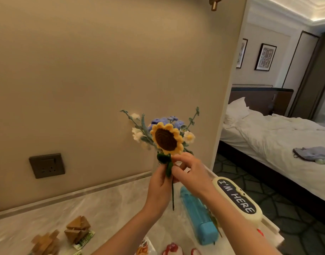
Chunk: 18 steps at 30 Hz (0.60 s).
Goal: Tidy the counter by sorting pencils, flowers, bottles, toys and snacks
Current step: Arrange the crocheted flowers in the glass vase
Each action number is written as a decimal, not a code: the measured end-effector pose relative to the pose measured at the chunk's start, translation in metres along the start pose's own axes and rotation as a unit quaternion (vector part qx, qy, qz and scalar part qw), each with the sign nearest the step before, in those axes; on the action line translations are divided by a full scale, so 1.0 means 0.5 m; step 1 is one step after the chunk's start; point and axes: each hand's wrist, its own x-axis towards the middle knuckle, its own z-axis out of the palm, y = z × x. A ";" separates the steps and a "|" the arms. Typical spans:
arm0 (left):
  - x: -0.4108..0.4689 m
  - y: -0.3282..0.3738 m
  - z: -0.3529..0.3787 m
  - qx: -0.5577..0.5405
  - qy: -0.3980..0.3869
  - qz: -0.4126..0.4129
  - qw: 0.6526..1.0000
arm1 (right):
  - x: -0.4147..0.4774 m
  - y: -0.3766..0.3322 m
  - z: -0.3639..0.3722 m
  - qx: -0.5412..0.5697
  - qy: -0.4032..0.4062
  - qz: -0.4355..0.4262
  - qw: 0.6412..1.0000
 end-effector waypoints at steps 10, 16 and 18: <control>0.028 -0.050 0.100 0.102 -0.003 -0.039 0.994 | 0.003 0.053 -0.109 0.022 0.056 0.060 0.996; 0.057 -0.076 0.134 0.201 0.021 -0.080 0.976 | 0.045 0.111 -0.163 0.045 0.099 0.020 0.994; 0.065 -0.089 0.129 0.218 0.097 -0.121 0.964 | 0.058 0.125 -0.169 0.069 0.117 0.015 0.991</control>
